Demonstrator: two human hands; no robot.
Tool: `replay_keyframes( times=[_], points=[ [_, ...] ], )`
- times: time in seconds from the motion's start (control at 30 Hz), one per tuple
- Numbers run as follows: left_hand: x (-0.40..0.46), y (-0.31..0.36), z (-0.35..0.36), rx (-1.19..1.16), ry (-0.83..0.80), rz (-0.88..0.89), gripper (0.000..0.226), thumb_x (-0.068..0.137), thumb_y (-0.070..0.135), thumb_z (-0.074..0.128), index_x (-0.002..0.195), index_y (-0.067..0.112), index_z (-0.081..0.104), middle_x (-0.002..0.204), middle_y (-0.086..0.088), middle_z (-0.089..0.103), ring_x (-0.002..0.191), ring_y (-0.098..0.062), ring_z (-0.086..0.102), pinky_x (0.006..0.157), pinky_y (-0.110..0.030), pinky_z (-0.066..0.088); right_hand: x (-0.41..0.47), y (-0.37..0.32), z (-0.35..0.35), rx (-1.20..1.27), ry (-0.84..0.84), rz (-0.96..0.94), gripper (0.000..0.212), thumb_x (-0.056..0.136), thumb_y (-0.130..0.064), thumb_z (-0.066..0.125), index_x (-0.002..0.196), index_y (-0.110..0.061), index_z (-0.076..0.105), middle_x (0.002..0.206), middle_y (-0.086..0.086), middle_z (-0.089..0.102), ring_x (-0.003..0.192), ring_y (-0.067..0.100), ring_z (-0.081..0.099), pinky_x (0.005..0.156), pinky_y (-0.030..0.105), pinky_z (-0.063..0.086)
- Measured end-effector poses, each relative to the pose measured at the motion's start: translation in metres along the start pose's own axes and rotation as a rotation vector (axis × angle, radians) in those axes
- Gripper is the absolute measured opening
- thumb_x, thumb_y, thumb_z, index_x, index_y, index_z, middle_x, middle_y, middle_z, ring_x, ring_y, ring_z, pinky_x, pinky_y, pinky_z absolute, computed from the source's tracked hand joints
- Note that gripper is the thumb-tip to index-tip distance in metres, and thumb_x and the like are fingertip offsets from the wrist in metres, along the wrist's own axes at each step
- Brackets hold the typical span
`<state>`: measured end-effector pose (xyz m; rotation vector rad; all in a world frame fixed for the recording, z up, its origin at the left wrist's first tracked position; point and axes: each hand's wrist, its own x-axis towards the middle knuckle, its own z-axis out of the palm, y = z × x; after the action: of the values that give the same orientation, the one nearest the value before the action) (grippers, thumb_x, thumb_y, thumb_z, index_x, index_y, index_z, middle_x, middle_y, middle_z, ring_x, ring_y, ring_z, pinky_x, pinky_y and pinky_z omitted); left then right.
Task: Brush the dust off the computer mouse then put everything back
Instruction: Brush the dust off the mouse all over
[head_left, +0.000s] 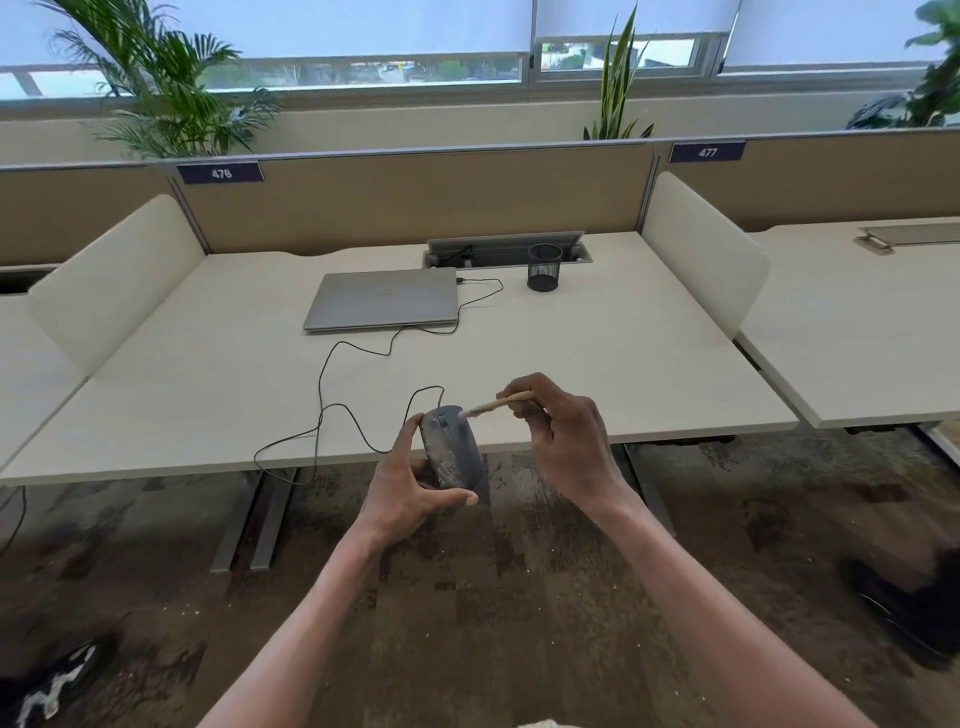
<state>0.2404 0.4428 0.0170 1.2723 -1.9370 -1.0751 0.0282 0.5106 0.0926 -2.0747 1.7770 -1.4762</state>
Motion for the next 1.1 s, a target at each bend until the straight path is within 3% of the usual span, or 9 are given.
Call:
replay_keyframes(
  times=[0.17, 0.27, 0.33, 0.43, 0.6, 0.77, 0.93, 1.0, 1.1],
  points=[
    [0.002, 0.003, 0.001, -0.014, -0.009, 0.017, 0.129, 0.054, 0.036, 0.101, 0.156, 0.031, 0.022, 0.077, 0.003, 0.076, 0.068, -0.012, 0.074, 0.062, -0.019, 0.058, 0.006, -0.002, 0.001, -0.09, -0.149, -0.023, 0.013, 0.098, -0.016, 0.06, 0.108, -0.023, 0.066, 0.087, -0.005, 0.073, 0.075, 0.012, 0.066, 0.059, 0.028, 0.051],
    [0.003, 0.001, 0.0, 0.012, -0.01, 0.027, 0.128, 0.055, 0.037, 0.1, 0.157, 0.027, 0.023, 0.091, 0.003, 0.076, 0.074, -0.009, 0.075, 0.069, -0.021, 0.061, 0.008, -0.002, -0.008, -0.116, -0.267, -0.004, 0.026, 0.095, -0.005, 0.061, 0.102, -0.03, 0.06, 0.088, -0.018, 0.068, 0.08, 0.001, 0.065, 0.063, 0.013, 0.042],
    [0.003, -0.001, -0.002, 0.012, -0.01, 0.025, 0.128, 0.055, 0.038, 0.1, 0.157, 0.027, 0.023, 0.096, 0.002, 0.076, 0.076, -0.008, 0.075, 0.07, -0.022, 0.061, 0.01, -0.003, -0.014, -0.117, -0.326, 0.032, 0.034, 0.092, 0.0, 0.059, 0.097, -0.033, 0.058, 0.087, -0.022, 0.068, 0.081, -0.004, 0.066, 0.065, 0.01, 0.042],
    [0.006, -0.001, -0.002, 0.005, -0.018, 0.018, 0.129, 0.055, 0.039, 0.1, 0.157, 0.029, 0.021, 0.094, 0.007, 0.074, 0.076, -0.006, 0.075, 0.071, -0.023, 0.061, 0.015, -0.005, -0.016, -0.077, -0.308, 0.067, 0.035, 0.09, 0.002, 0.057, 0.095, -0.033, 0.058, 0.084, -0.021, 0.07, 0.079, -0.008, 0.066, 0.064, 0.012, 0.045],
    [0.009, -0.001, -0.001, 0.015, -0.036, 0.021, 0.129, 0.053, 0.045, 0.099, 0.155, 0.034, 0.021, 0.084, 0.001, 0.078, 0.073, -0.015, 0.075, 0.073, -0.03, 0.063, 0.024, -0.003, -0.009, -0.033, -0.251, 0.081, 0.03, 0.094, 0.001, 0.058, 0.097, -0.029, 0.06, 0.085, -0.015, 0.071, 0.074, 0.013, 0.066, 0.062, 0.033, 0.053],
    [0.004, -0.003, -0.003, 0.026, -0.077, 0.033, 0.132, 0.054, 0.046, 0.098, 0.157, 0.031, 0.018, 0.079, -0.006, 0.077, 0.067, -0.024, 0.072, 0.07, -0.036, 0.06, 0.036, 0.002, 0.001, -0.076, -0.165, 0.076, 0.027, 0.094, -0.001, 0.06, 0.097, -0.028, 0.059, 0.079, -0.015, 0.068, 0.07, 0.016, 0.063, 0.058, 0.031, 0.048],
    [0.004, -0.003, -0.003, 0.02, -0.107, 0.014, 0.133, 0.054, 0.048, 0.097, 0.157, 0.035, 0.015, 0.084, -0.02, 0.074, 0.074, -0.037, 0.069, 0.071, -0.038, 0.058, 0.041, 0.01, 0.011, -0.088, -0.098, 0.097, 0.023, 0.095, -0.001, 0.059, 0.101, -0.023, 0.063, 0.079, -0.008, 0.07, 0.067, 0.017, 0.061, 0.056, 0.032, 0.048],
    [0.004, -0.004, -0.004, 0.006, -0.11, 0.019, 0.133, 0.053, 0.051, 0.097, 0.157, 0.037, 0.015, 0.085, -0.017, 0.076, 0.074, -0.034, 0.071, 0.074, -0.039, 0.059, 0.04, 0.013, 0.012, -0.081, -0.062, 0.115, 0.023, 0.095, -0.001, 0.059, 0.102, -0.023, 0.063, 0.081, -0.005, 0.072, 0.068, 0.018, 0.064, 0.057, 0.037, 0.054],
    [0.007, -0.005, -0.005, -0.014, -0.092, 0.038, 0.131, 0.051, 0.054, 0.096, 0.155, 0.037, 0.019, 0.083, -0.003, 0.079, 0.07, -0.021, 0.075, 0.07, -0.026, 0.061, 0.036, 0.018, 0.013, 0.017, -0.06, 0.154, 0.028, 0.095, 0.001, 0.058, 0.099, -0.026, 0.063, 0.084, -0.003, 0.073, 0.072, 0.02, 0.07, 0.062, 0.043, 0.058]
  ],
)
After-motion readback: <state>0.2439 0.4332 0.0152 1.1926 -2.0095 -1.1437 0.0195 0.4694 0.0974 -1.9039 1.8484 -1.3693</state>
